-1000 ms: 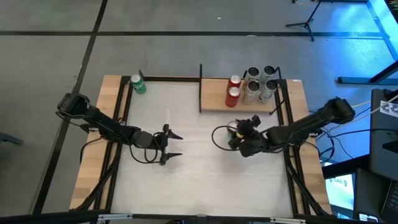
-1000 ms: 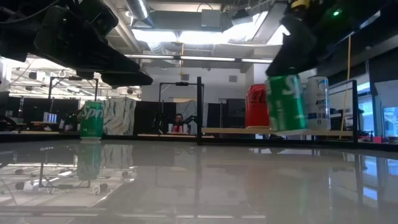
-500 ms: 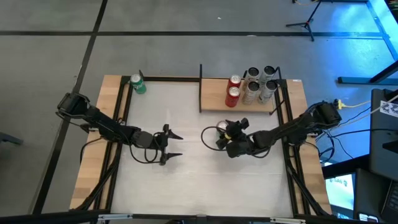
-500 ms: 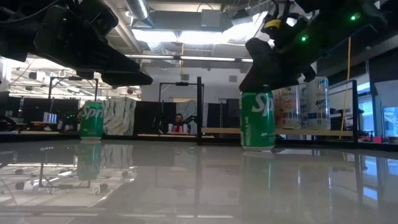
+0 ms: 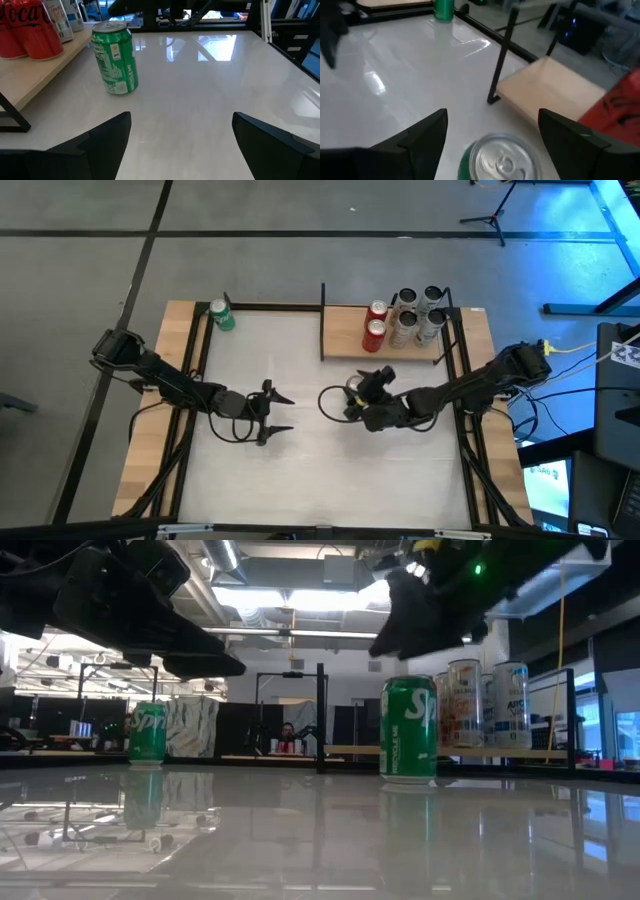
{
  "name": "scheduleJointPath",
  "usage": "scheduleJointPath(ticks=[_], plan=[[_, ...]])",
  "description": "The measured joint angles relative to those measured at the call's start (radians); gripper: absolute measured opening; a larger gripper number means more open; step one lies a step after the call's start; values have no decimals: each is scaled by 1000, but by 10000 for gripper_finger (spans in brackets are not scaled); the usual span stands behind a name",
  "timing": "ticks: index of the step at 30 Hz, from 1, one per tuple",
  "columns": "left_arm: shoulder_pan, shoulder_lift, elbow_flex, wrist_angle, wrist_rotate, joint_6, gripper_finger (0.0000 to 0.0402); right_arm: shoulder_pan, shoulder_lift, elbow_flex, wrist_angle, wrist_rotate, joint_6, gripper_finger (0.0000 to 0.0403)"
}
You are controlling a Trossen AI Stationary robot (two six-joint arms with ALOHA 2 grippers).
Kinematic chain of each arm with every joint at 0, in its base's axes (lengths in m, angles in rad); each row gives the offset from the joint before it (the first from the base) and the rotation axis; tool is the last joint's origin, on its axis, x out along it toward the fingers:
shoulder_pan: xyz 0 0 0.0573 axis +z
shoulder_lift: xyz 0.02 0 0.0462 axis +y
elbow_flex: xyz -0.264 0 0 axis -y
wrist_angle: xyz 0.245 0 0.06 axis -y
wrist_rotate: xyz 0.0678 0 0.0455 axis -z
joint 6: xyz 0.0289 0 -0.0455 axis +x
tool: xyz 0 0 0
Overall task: Place canned beverage on shelf
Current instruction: Put the right green soda can on the shelf
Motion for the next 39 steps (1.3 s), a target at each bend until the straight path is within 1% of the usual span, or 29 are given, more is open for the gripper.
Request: scheduleJointPath(ticks=[3,6,8,12,13,15,19,22,26,28,32,35,39], plan=[[0,0,0,9,0,-19,338,20,-41,38,-91,-10,-30,302],[3,0,3,20,0,-51,338,61,-97,61,-266,-20,-4,294],[3,0,11,17,-5,-70,338,95,-128,61,-380,-20,68,289],[3,34,62,19,-7,-91,338,146,-144,54,-634,-1,282,285],[3,54,83,19,-2,-90,338,156,-144,40,-670,9,331,285],[3,108,131,20,2,-77,338,163,-144,-7,-687,17,403,285],[21,257,247,17,1,-49,338,159,-143,-123,-630,28,484,285],[50,357,343,15,-1,-50,338,145,-143,-211,-544,58,492,285],[104,459,441,10,17,-88,338,114,-142,-285,-438,83,476,285],[130,505,483,8,33,-109,338,94,-138,-311,-375,92,437,285],[167,567,530,10,39,-150,338,53,-138,-353,-230,98,300,285],[189,592,542,5,28,-179,338,30,-138,-362,-135,83,181,285],[220,598,541,6,-9,-202,338,20,-138,-363,-52,62,74,285]])
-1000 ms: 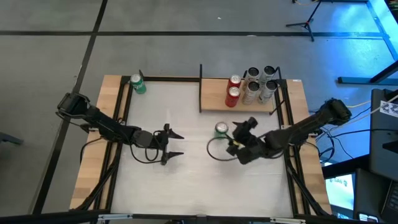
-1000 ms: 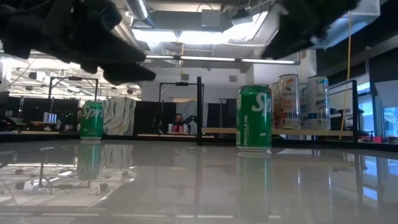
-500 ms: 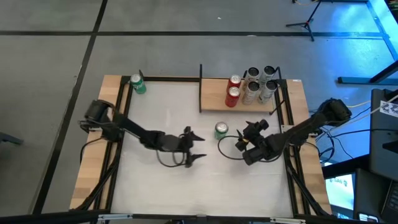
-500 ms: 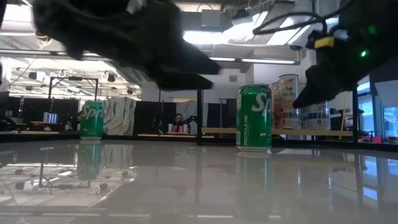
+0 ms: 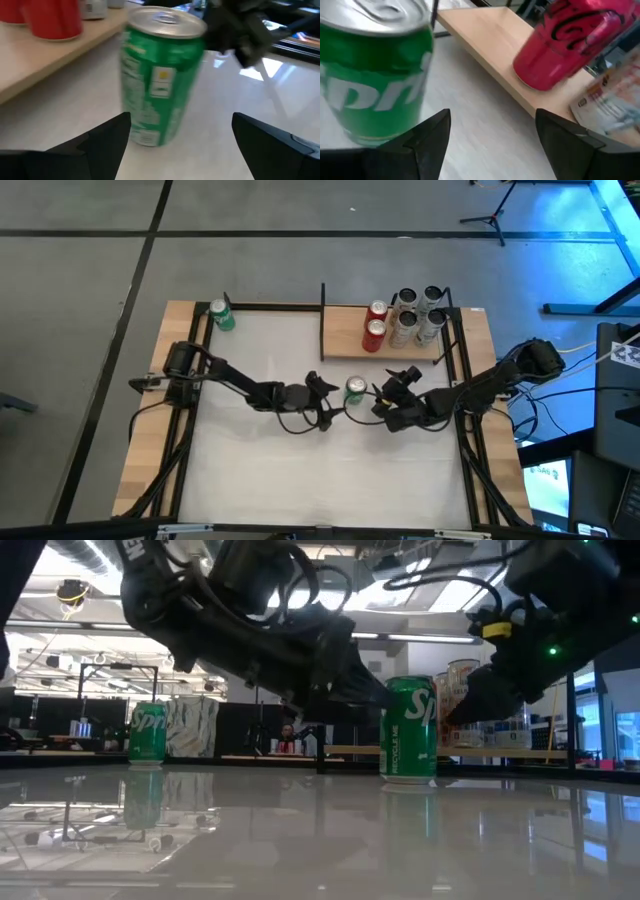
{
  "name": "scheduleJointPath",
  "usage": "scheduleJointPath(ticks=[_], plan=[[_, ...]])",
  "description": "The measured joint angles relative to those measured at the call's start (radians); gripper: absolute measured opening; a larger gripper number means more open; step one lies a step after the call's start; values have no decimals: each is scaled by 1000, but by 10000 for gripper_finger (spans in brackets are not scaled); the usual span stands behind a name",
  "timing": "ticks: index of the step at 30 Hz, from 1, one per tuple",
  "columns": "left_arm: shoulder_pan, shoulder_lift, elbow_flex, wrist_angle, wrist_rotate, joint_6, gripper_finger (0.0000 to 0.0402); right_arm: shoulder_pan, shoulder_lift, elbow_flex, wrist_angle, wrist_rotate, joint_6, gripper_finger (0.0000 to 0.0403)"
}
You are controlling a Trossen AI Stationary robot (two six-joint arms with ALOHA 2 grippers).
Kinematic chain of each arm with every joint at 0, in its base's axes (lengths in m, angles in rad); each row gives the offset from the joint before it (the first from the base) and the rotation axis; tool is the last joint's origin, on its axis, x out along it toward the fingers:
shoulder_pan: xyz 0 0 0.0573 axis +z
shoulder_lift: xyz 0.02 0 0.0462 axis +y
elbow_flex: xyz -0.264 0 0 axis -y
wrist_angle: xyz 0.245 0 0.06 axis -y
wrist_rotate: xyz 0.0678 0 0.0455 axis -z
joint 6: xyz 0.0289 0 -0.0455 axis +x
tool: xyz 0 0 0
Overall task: Place canned beverage on shelf
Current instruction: Put the right green soda can on the shelf
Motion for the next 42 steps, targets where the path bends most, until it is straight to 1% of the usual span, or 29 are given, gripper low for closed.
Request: scheduleJointPath(ticks=[2,6,14,25,28,30,33,35,36,39,42], plan=[[13,1,0,0,-8,-1,338,1,0,0,51,-2,-49,285],[32,1,0,1,-15,-4,338,2,0,0,124,-43,-129,285],[47,1,0,-3,-54,-9,338,2,0,0,185,-119,-178,285],[44,-1,0,-49,-89,-9,338,2,0,0,245,-295,-217,285],[38,-1,0,-99,-126,-11,338,3,0,0,273,-358,-262,285],[33,-17,-2,-166,-161,-24,338,3,0,0,273,-385,-282,285],[23,-58,-2,-252,-212,-40,338,3,0,0,259,-368,-283,285],[13,-86,-2,-263,-214,-49,338,2,0,1,237,-318,-280,285],[7,-97,-2,-260,-189,-46,338,2,0,1,225,-284,-276,285],[-8,-118,-1,-229,-66,-31,338,2,0,1,187,-165,-243,285],[-21,-112,-1,-197,50,-29,338,-12,0,1,167,-96,-224,285]])
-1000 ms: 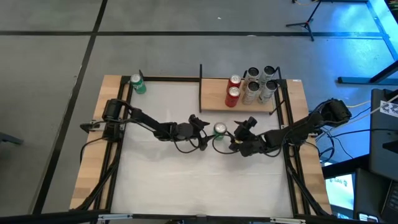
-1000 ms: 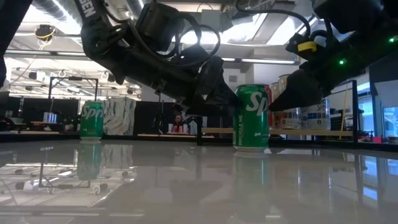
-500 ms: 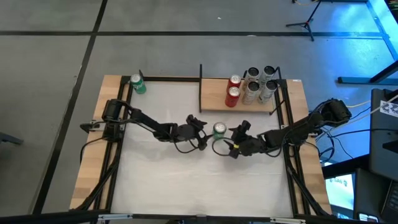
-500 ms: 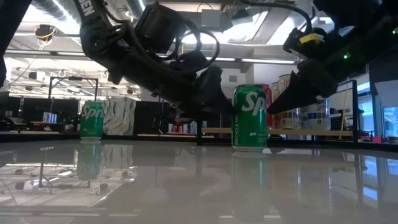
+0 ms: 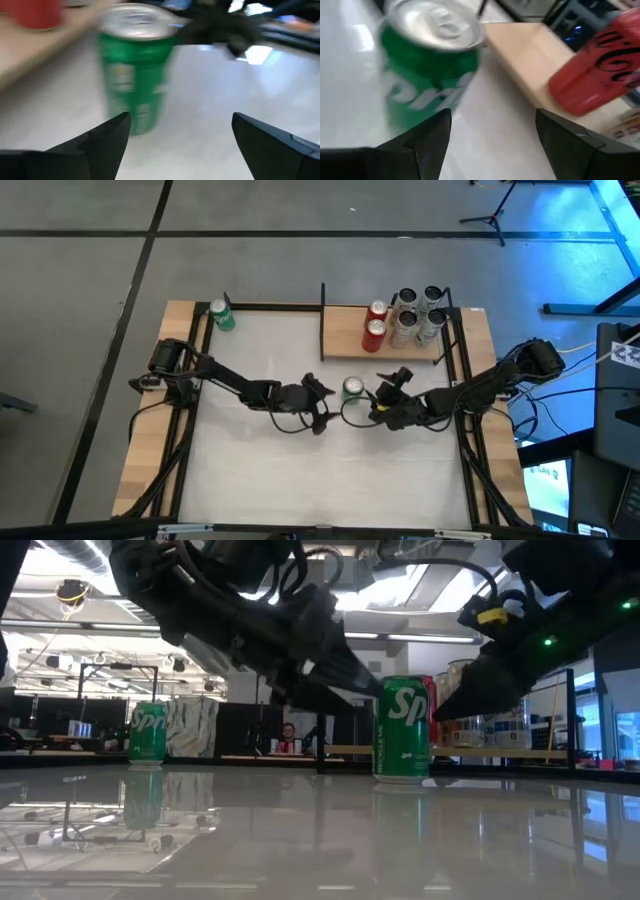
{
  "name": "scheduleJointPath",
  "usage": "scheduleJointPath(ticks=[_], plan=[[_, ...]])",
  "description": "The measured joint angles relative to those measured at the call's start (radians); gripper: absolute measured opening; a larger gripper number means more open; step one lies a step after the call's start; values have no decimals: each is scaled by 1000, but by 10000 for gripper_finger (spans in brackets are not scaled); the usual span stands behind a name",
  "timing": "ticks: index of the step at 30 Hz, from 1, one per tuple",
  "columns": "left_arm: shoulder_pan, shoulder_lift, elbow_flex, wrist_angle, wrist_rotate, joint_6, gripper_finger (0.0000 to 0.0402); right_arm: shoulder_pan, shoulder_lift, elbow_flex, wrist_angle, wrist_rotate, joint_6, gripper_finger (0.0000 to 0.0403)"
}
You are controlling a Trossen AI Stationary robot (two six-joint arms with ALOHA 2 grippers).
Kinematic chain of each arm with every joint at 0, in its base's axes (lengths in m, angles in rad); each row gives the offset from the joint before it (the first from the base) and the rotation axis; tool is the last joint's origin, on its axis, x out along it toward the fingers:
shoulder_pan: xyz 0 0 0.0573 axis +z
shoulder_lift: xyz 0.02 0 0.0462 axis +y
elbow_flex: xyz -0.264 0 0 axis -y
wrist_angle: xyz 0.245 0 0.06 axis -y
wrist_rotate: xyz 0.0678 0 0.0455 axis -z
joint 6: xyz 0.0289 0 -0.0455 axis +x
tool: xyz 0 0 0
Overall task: Place canned beverage on shelf
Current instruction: Put the right green soda can on the shelf
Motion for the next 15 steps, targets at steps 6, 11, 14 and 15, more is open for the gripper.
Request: scheduleJointPath(ticks=[6,11,14,15], plan=[[-8,68,0,188,165,31,338,-88,0,0,39,9,-8,285],[13,113,4,252,146,30,338,-142,0,0,93,-60,-48,285],[28,120,4,238,85,25,338,-145,0,1,137,-87,-91,285],[30,120,4,236,63,22,338,-144,0,0,150,-90,-111,285]])
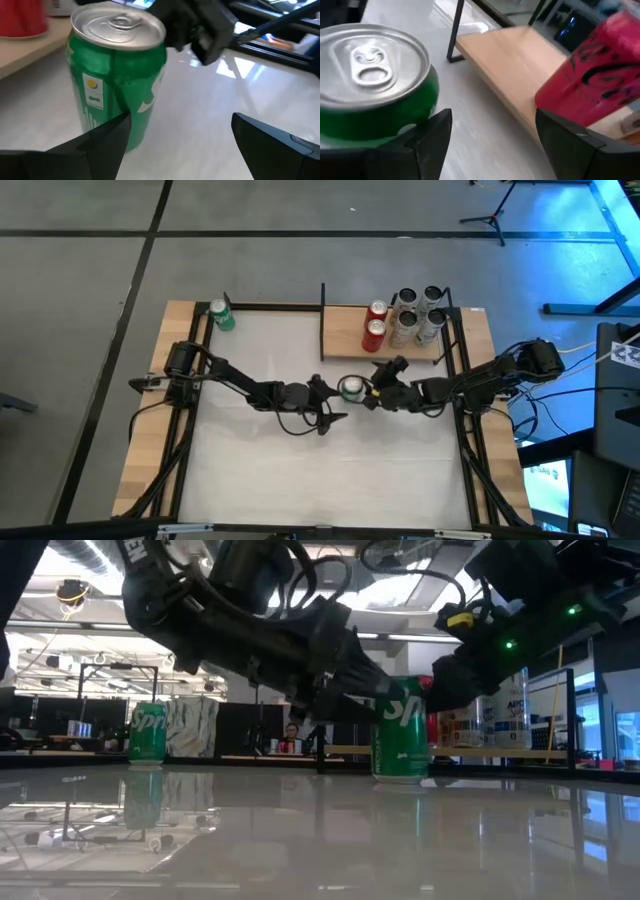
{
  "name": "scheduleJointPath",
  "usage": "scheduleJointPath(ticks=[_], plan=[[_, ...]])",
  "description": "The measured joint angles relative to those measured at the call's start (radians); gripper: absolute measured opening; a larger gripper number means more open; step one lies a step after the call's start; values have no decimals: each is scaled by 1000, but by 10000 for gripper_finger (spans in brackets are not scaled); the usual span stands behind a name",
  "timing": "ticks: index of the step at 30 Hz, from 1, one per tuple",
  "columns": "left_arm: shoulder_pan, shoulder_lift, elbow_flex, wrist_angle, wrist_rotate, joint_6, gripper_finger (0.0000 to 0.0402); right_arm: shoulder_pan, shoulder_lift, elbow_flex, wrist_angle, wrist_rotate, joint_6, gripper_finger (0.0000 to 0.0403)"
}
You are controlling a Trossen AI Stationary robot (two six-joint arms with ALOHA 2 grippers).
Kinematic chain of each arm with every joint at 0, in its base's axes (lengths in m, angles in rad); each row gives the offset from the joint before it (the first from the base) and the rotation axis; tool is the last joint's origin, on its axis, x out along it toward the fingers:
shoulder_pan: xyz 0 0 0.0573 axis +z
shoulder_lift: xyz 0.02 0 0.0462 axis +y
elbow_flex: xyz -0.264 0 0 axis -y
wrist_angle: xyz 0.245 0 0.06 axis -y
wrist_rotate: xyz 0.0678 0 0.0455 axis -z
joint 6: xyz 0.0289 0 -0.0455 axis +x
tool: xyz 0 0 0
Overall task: Place canned beverage on shelf
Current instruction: Put the right green soda can on the shelf
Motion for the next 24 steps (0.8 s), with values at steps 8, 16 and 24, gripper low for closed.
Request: scheduleJointPath(ticks=[8,16,24], plan=[[4,0,0,-18,-112,0,338,0,-1,0,-2,-45,2,285],[7,-14,0,-86,-167,1,338,3,-1,1,1,-187,29,285],[-15,-107,0,-248,-85,10,338,2,-36,1,-37,-196,27,285]])
